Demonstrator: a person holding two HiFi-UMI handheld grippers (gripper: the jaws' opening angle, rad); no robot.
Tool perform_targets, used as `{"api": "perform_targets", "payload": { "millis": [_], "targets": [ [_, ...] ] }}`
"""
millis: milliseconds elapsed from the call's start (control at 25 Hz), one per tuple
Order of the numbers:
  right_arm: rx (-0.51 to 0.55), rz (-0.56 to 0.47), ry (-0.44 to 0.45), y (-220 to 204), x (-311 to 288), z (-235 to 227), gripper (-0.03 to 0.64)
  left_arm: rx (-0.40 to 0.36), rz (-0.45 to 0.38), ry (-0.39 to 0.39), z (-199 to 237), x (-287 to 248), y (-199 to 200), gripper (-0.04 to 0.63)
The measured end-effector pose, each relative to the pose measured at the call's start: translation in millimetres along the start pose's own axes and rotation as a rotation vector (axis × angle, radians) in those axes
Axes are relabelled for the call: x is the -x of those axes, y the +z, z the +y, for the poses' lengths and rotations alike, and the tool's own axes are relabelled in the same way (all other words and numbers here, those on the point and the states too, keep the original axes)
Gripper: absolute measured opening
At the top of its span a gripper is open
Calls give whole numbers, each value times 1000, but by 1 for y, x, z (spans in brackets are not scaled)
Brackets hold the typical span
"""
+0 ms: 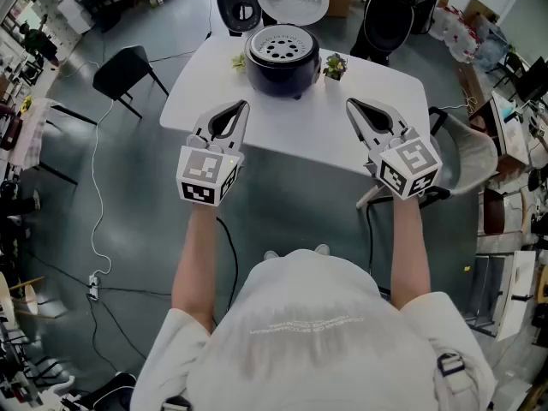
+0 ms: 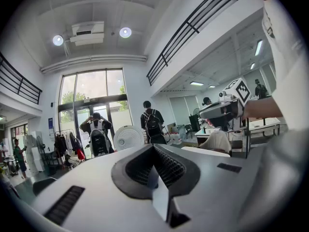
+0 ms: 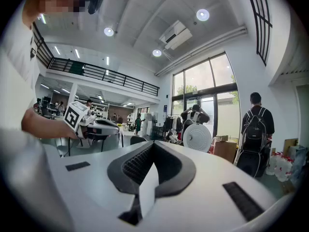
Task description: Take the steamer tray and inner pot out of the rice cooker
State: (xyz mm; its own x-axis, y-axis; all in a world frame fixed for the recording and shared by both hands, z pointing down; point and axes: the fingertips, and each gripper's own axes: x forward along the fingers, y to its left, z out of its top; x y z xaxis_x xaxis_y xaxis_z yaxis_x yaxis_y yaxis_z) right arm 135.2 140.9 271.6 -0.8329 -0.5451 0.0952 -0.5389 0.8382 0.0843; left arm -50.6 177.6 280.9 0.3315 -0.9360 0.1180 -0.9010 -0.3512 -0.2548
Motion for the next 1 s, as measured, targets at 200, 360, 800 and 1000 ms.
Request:
{"api": "perform_targets", "payload": {
  "millis": [200,360,800,1000],
  "targets": [
    [9,-3,-4,-1,1,1,25,-1,1,-3,-2,3,-2,14],
    [23,-23,-3,2,2,3,25,-2,2,-3,-3,5,-3,14],
    [-56,-48,20,5,-4,19,25,13,0,21,8,21,-10,14],
    [-55,-18,12,-1,-11,29,25,27,7,33,21,33,-18,14]
  ]
}}
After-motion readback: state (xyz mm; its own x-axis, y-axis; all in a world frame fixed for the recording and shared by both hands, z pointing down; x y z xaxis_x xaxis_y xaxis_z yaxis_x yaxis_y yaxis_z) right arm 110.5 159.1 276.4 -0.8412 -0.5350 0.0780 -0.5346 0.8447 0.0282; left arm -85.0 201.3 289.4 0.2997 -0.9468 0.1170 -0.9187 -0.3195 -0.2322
